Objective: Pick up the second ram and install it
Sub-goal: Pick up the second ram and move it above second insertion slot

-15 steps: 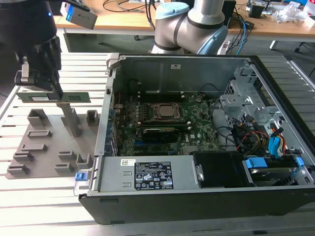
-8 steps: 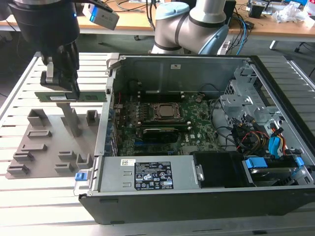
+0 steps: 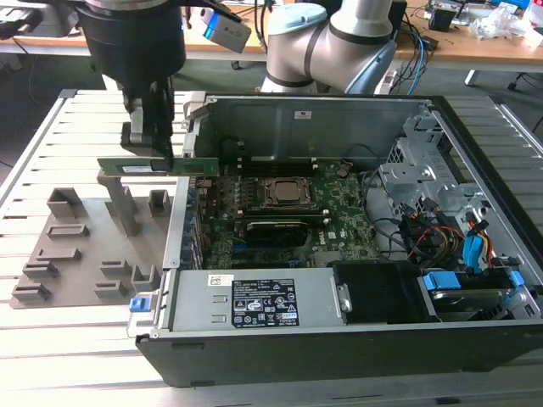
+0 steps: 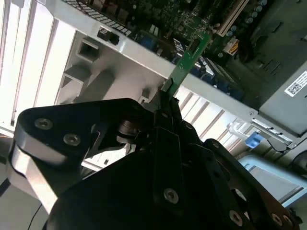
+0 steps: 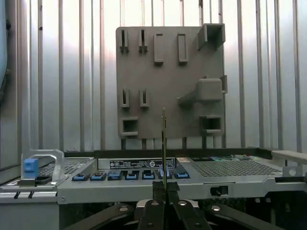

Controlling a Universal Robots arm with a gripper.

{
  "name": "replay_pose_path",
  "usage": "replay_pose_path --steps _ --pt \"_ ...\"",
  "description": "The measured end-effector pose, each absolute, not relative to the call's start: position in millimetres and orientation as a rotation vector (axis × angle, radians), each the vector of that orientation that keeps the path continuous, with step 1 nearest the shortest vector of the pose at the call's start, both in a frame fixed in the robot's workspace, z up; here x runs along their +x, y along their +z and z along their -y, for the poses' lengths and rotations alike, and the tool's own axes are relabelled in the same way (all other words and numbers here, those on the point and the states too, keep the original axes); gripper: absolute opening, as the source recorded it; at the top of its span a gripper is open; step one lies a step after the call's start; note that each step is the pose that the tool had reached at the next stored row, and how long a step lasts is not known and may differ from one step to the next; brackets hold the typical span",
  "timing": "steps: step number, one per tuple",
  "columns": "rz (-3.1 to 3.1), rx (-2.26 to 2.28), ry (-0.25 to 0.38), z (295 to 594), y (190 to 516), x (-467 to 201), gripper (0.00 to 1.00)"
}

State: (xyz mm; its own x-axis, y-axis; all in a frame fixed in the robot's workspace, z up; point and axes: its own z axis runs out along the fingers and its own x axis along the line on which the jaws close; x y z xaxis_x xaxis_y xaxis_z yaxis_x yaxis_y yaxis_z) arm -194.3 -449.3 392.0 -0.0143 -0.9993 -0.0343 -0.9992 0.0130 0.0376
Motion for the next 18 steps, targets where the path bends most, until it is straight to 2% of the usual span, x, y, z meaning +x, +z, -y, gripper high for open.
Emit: replay_pose_path --steps 18 --pt "2.235 2.204 -0.097 449 392 -134 0.13"
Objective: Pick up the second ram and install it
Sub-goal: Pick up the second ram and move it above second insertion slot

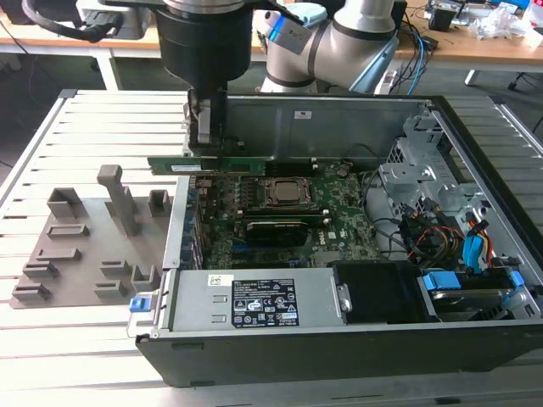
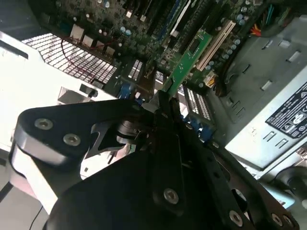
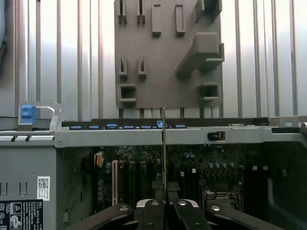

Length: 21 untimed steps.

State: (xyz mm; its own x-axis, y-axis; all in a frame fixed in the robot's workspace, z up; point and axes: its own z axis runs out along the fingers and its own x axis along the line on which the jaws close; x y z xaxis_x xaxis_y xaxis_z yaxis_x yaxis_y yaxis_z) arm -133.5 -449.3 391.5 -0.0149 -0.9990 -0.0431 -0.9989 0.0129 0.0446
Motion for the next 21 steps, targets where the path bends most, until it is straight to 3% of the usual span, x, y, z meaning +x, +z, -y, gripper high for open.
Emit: replay_pose_path --steps 10,12,21 --pt "2.231 2.2 -0.107 449 391 -77 0.13" --pt "2.251 2.222 -0.167 449 389 -58 0.13" --pt "2.25 2.22 -0.17 437 383 -30 0.13"
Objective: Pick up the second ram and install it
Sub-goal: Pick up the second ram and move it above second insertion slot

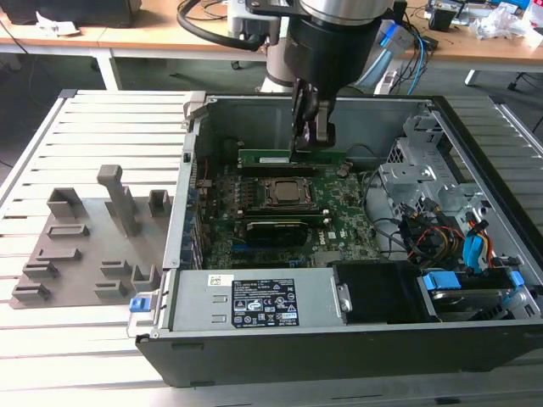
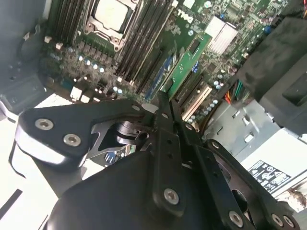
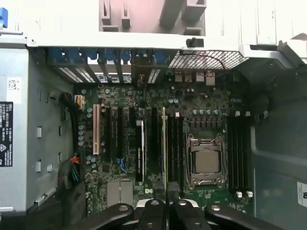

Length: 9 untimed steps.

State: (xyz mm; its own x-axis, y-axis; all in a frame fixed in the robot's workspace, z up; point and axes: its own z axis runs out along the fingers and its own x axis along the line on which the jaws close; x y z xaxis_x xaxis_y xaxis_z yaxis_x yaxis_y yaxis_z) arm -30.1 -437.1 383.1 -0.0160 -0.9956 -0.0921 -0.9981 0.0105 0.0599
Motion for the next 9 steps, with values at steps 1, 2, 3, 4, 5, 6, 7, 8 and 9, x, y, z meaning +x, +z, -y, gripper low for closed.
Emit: replay_pose_path --steps 1,2,3,4,5,6,7,8,9 --pt "-2.217 -2.187 0.169 436 382 -24 0.13" --pt "-2.217 -2.188 0.17 435 380 -20 0.13" --pt "-2.217 -2.188 0.171 434 378 -19 0.13" --pt "-2.217 -2.187 0.172 432 376 -17 0.13" --pt "-2.217 -2.187 0.172 431 376 -15 0.13" --pt "-2.217 -2.187 0.172 430 375 -13 0.13" --pt "-2.217 -2.188 0.173 430 374 -9 0.13" --pt "-2.218 -2.188 0.172 430 374 -9 0.13" --pt "-2.218 -2.187 0.173 430 374 -9 0.13"
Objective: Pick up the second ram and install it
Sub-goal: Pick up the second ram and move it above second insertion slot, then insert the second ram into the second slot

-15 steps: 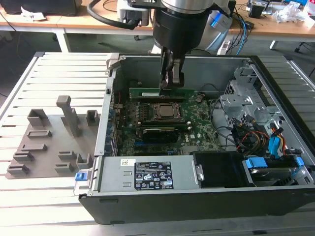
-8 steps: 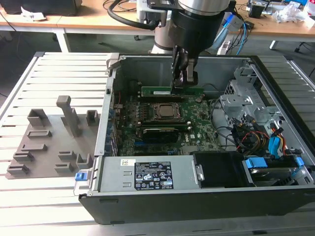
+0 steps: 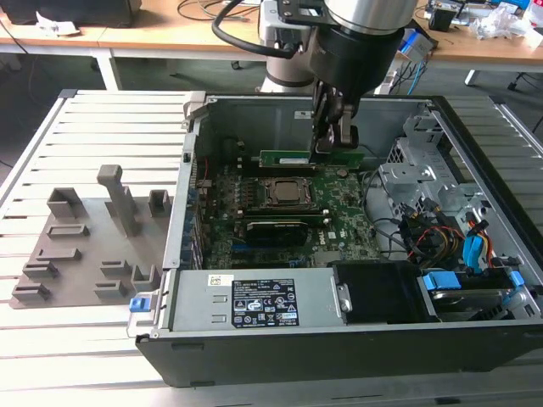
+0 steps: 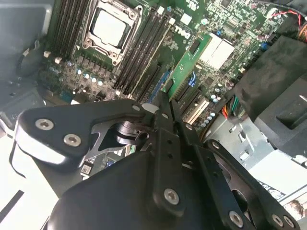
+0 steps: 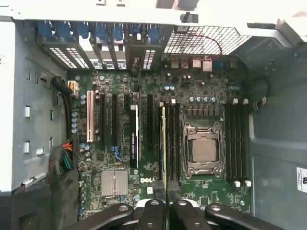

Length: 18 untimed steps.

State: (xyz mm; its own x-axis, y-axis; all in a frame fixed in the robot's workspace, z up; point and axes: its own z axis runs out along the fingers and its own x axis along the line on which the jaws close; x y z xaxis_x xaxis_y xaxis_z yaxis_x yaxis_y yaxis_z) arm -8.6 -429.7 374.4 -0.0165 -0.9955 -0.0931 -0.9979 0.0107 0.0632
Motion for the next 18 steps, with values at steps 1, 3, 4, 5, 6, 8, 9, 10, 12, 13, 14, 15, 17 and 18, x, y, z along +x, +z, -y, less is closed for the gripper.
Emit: replay_pose_path --steps 1,3,4,5,6,8,9,10,12,13,14,15,17,18 --pt "-2.217 -2.188 0.173 430 374 -9 0.13" --pt "-2.217 -2.188 0.173 430 374 -8 0.13" --pt "-2.217 -2.188 0.173 430 374 -8 0.13" --pt "-2.217 -2.188 0.173 430 374 -8 0.13" --pt "-2.217 -2.188 0.173 430 374 -8 0.13" --pt "-2.217 -2.188 0.173 430 373 -8 0.13" --pt "-2.217 -2.187 0.174 430 369 -8 0.13" --pt "-2.215 -2.186 0.177 429 367 -8 0.13" --pt "-2.213 -2.184 0.181 429 362 -8 0.13" --pt "-2.212 -2.183 0.182 429 360 -8 0.13" --pt "-2.212 -2.183 0.183 429 358 -8 0.13" --pt "-2.212 -2.183 0.183 429 354 -8 0.13" --pt "-2.212 -2.183 0.183 429 352 -8 0.13" --pt "-2.212 -2.183 0.183 429 351 -8 0.13"
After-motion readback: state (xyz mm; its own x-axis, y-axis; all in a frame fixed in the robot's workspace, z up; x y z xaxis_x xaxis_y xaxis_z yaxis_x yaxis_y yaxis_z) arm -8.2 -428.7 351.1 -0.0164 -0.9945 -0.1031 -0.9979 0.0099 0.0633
